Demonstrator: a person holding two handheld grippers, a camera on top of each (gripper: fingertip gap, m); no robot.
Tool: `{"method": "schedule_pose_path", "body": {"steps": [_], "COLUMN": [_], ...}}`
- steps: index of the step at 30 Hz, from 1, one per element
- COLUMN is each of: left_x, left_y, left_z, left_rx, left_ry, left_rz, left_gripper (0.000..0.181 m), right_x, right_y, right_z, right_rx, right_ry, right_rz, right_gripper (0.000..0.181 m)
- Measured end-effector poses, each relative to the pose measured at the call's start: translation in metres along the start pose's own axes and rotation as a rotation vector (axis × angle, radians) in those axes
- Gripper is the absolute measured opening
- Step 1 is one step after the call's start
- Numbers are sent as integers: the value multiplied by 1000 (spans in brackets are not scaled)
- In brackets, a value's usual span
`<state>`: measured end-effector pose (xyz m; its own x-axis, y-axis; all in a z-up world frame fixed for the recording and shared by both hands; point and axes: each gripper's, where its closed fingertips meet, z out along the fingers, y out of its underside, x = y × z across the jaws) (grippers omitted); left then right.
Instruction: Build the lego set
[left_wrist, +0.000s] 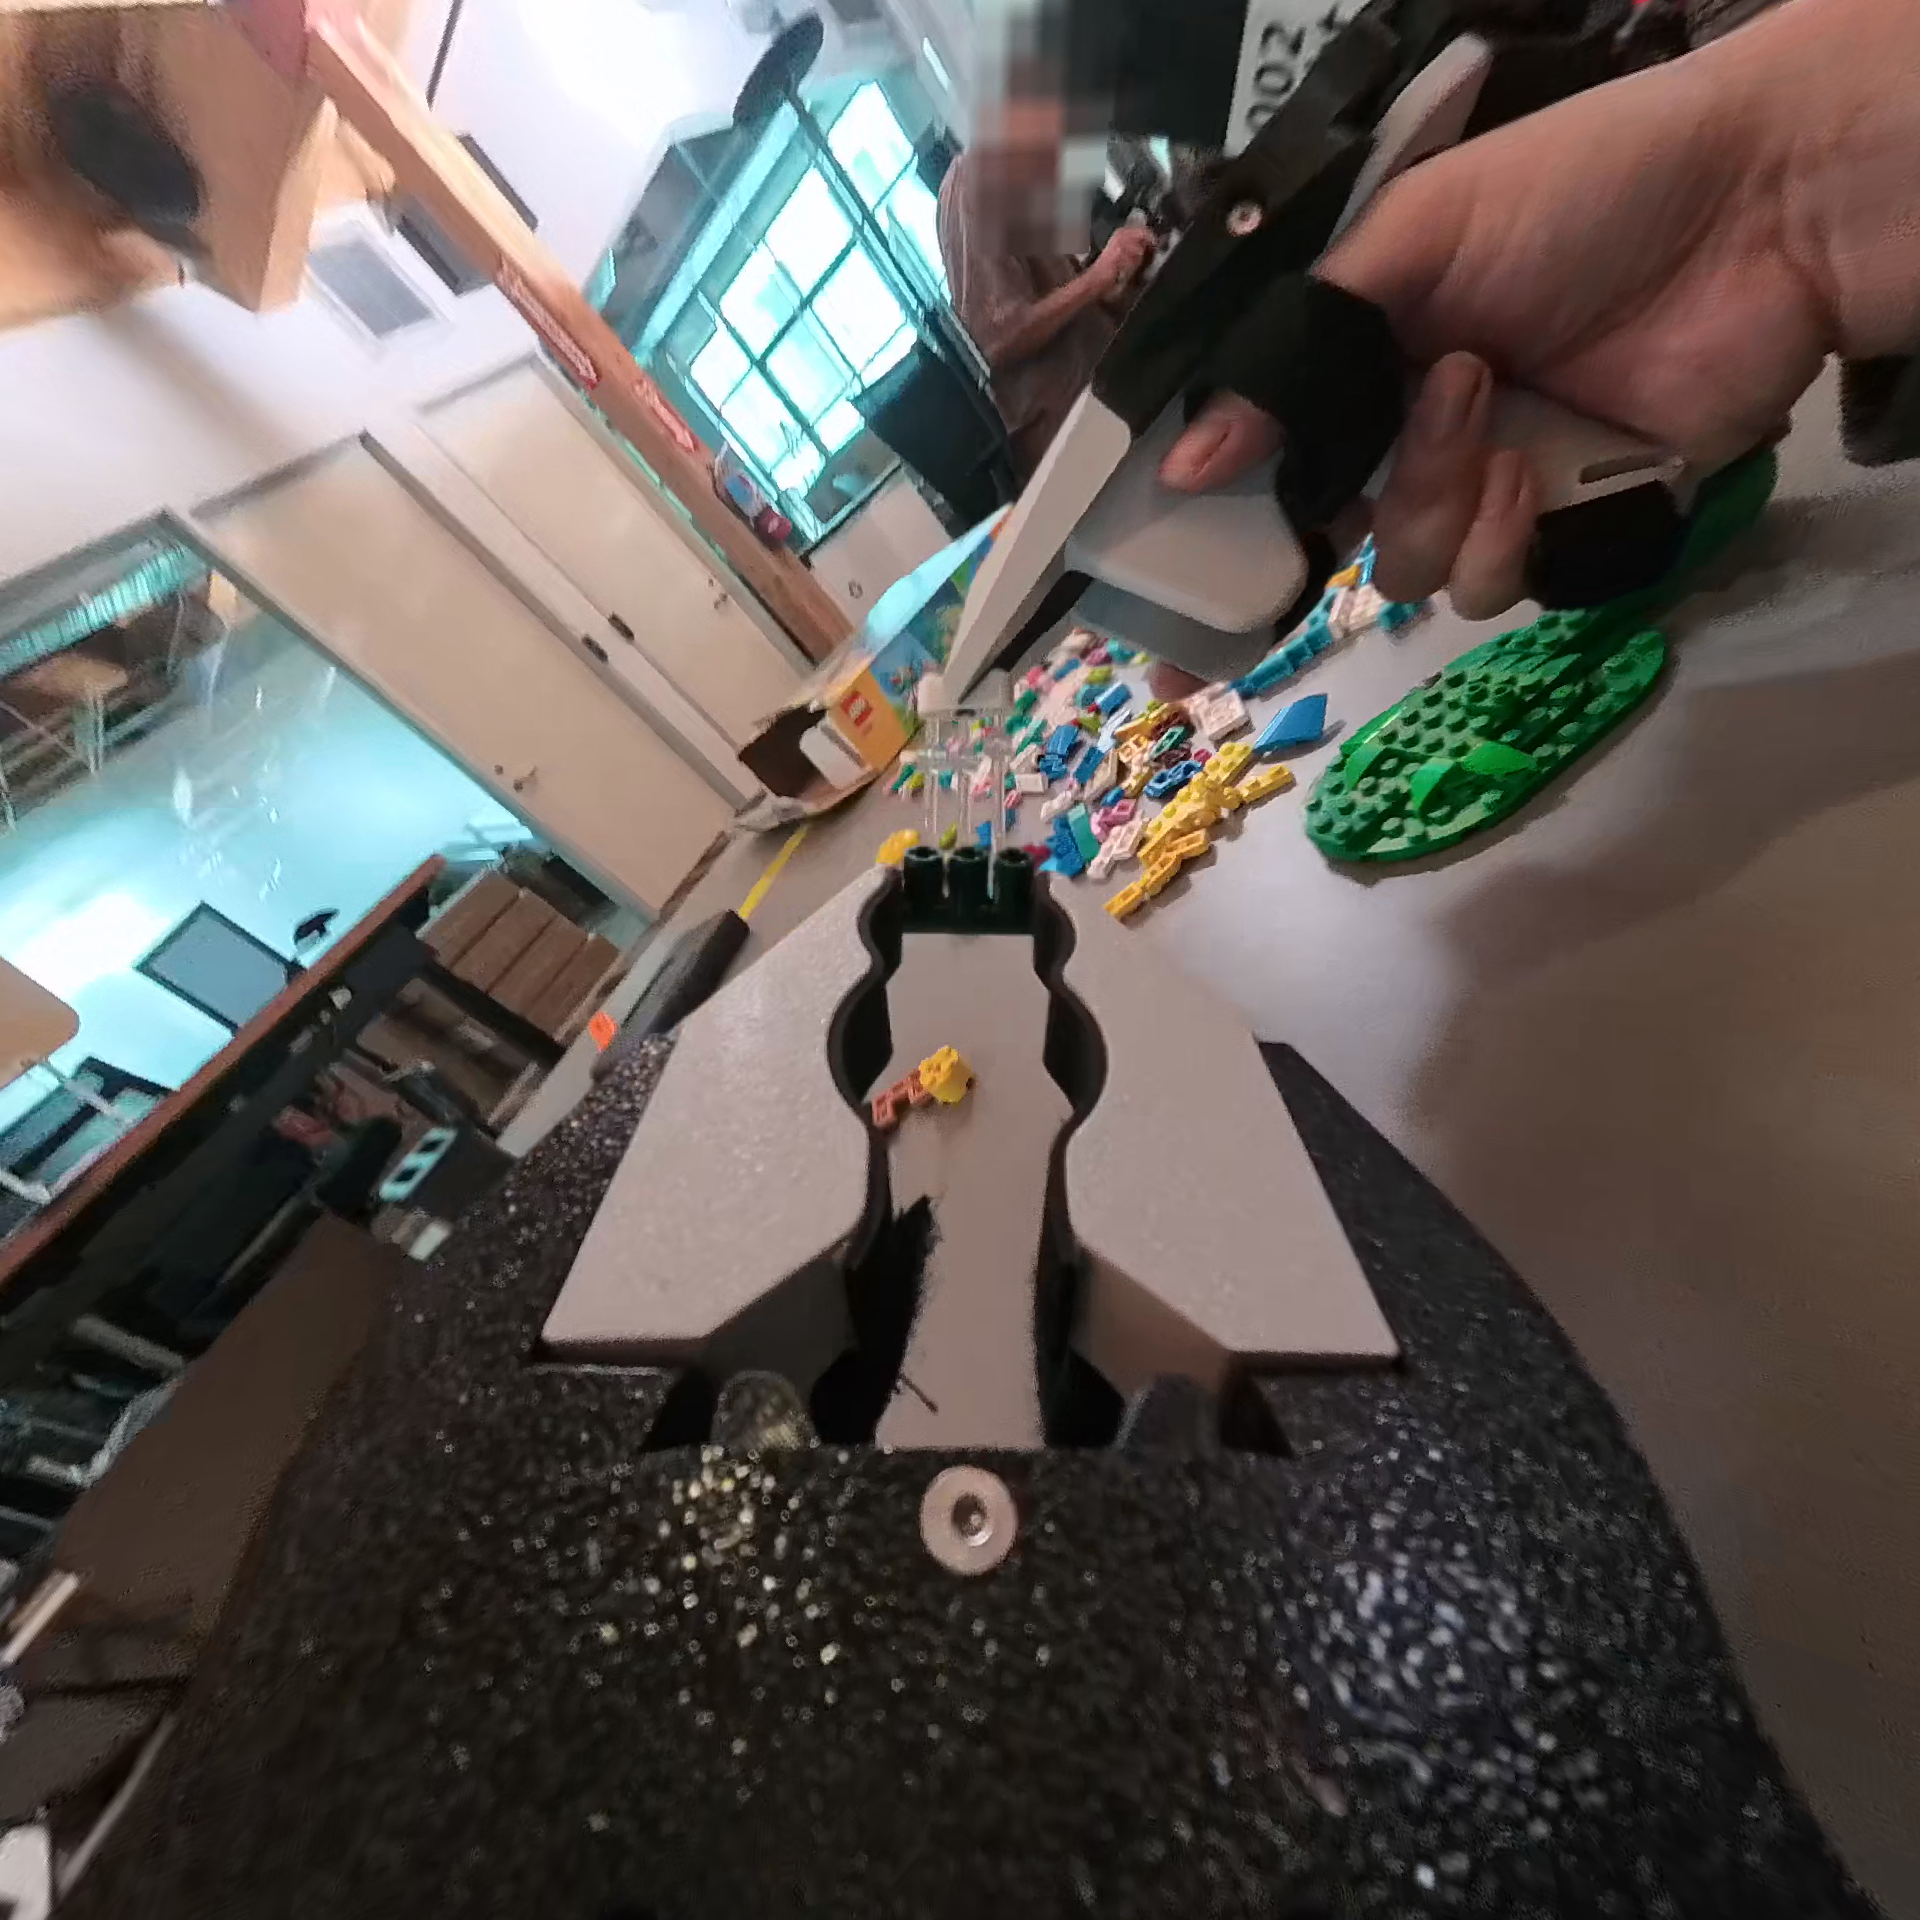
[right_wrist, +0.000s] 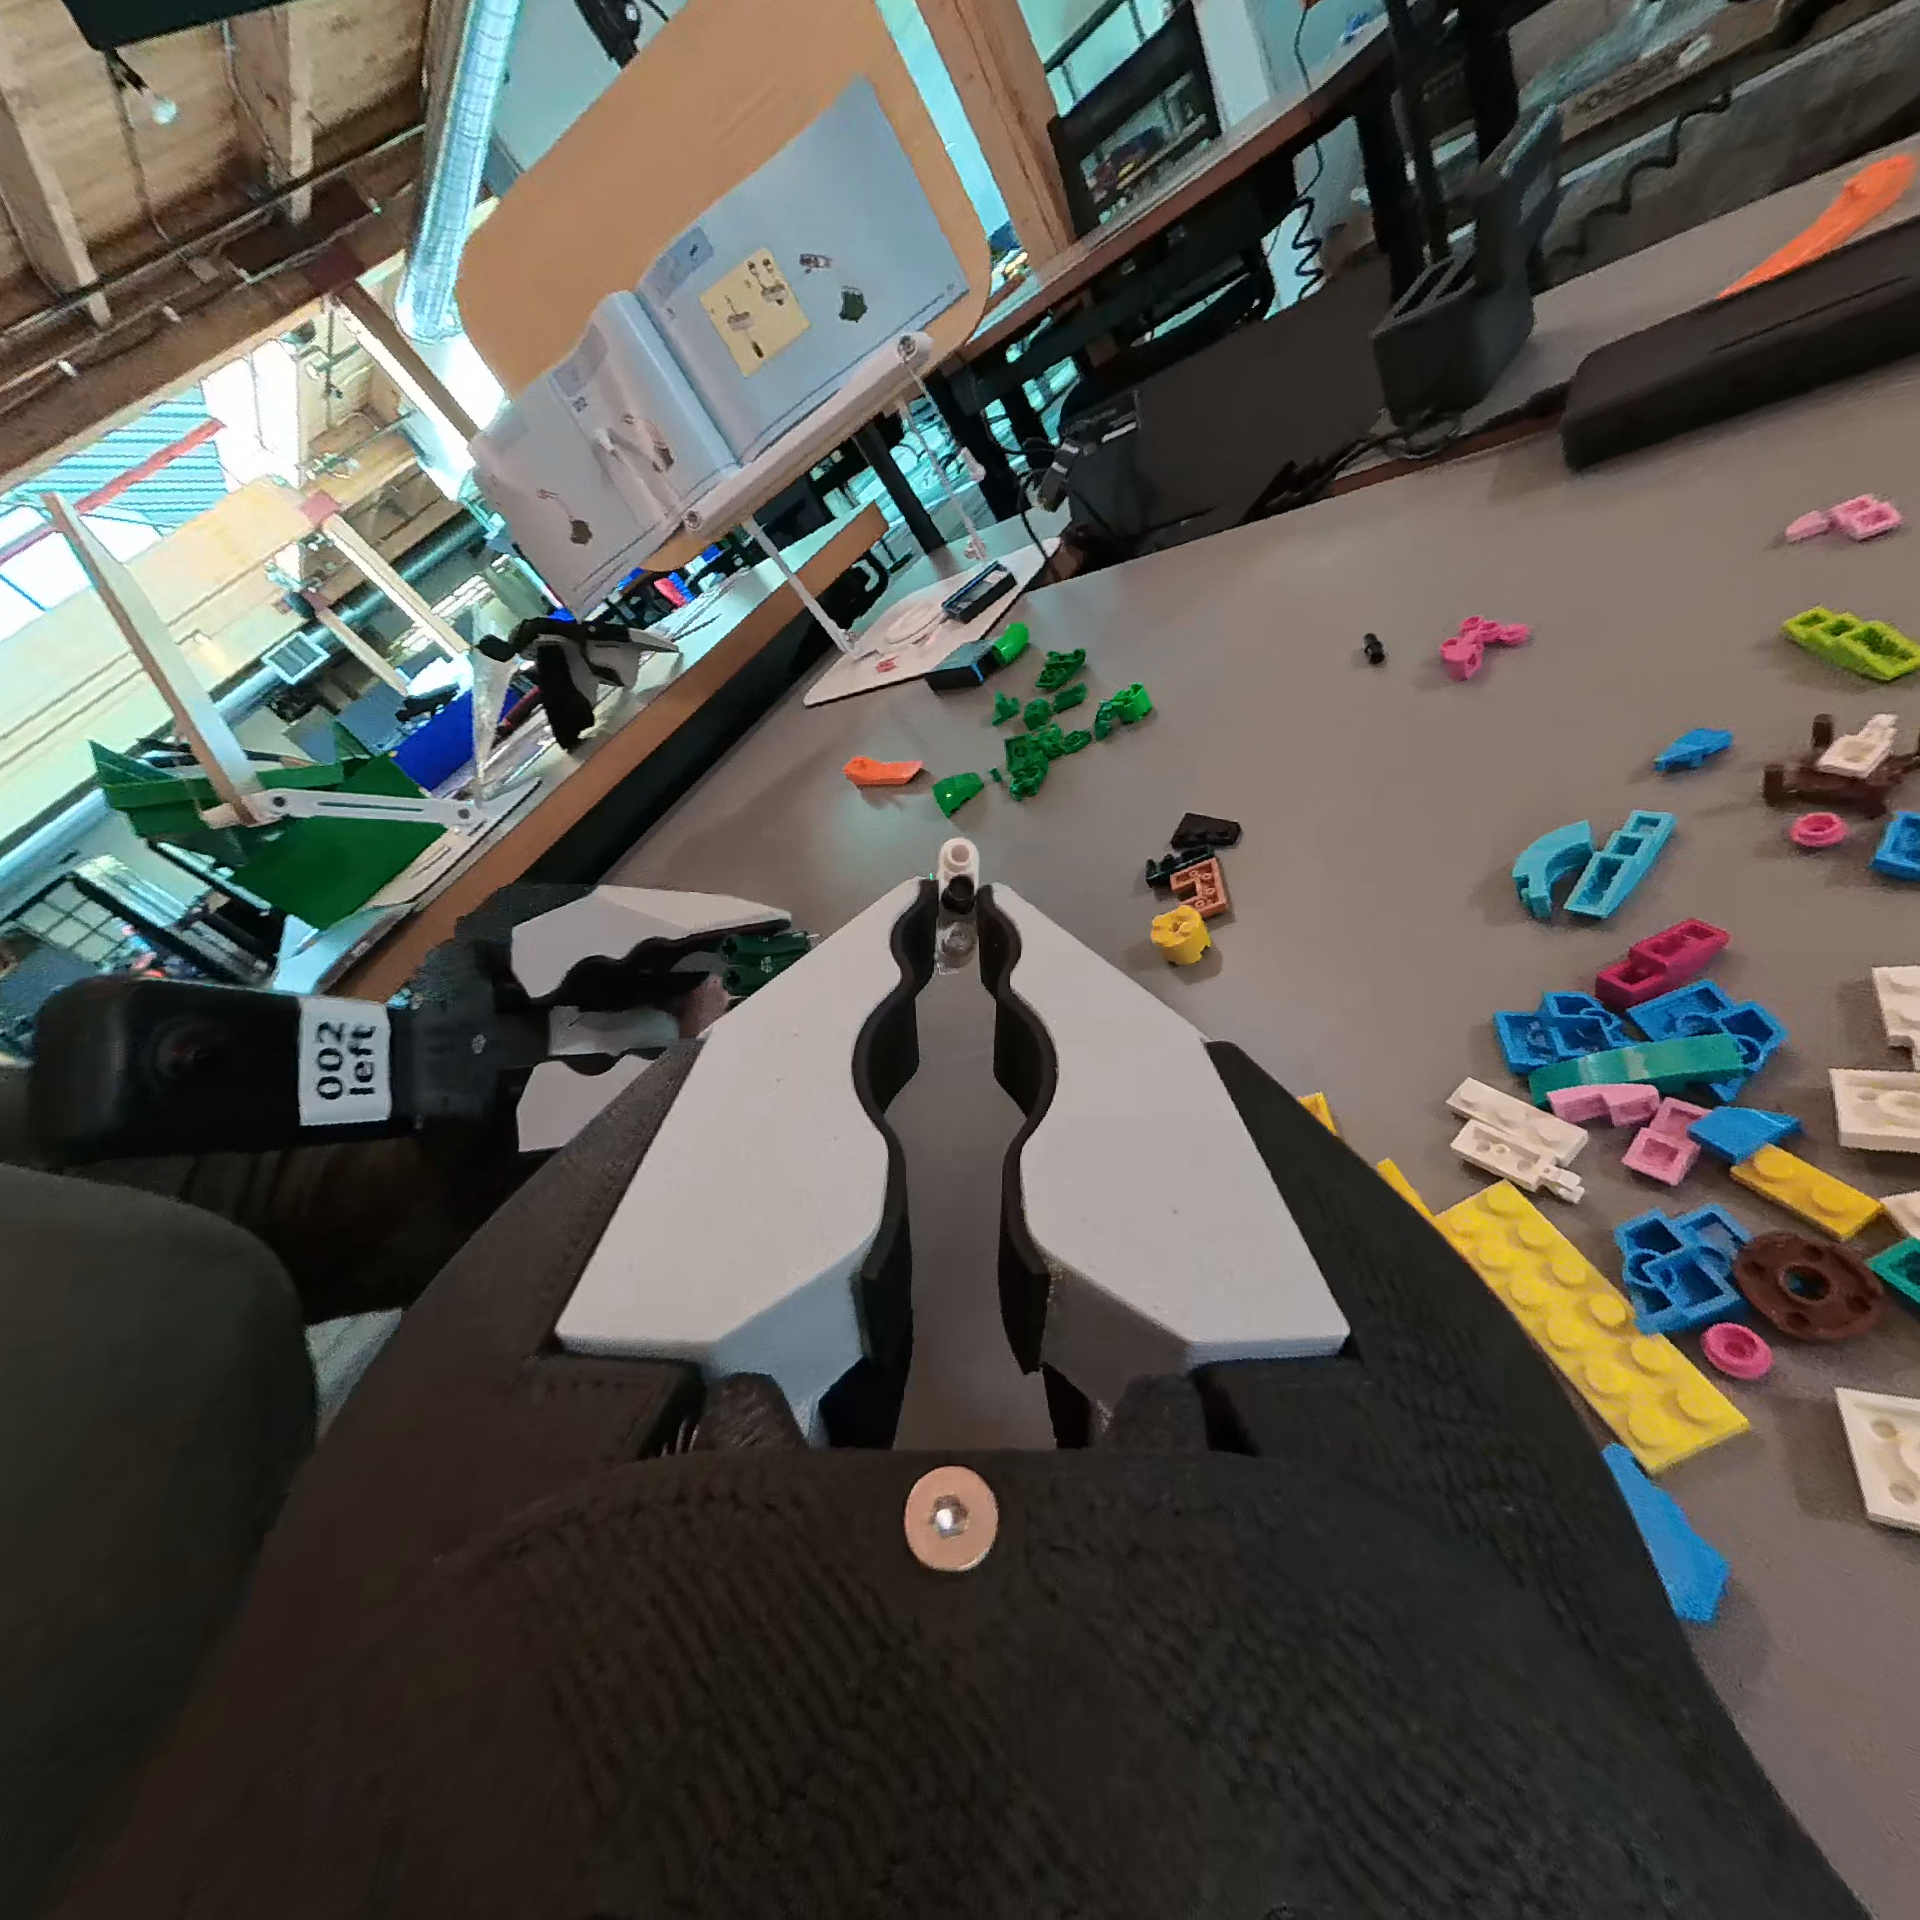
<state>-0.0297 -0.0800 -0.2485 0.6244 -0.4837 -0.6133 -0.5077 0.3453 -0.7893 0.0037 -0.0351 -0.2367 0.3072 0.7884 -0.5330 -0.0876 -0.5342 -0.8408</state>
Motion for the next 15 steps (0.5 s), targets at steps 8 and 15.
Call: {"method": "schedule_pose_path", "body": {"steps": [8,15], "left_x": [-4,32], "left_y": [33,72], "left_z": [-3,-27], "left_rx": [-256,-551], "left_ry": [30,158], "left_rz": [-188,-428], "left_gripper": [22,22], "right_x": [-2,-14], "right_y": [-6,2], "right_z": [3,13], "right_rx": [18,-7], "right_ry": [31,-4], "right_rz": [-53,-82], "right_gripper": [6,6]}}
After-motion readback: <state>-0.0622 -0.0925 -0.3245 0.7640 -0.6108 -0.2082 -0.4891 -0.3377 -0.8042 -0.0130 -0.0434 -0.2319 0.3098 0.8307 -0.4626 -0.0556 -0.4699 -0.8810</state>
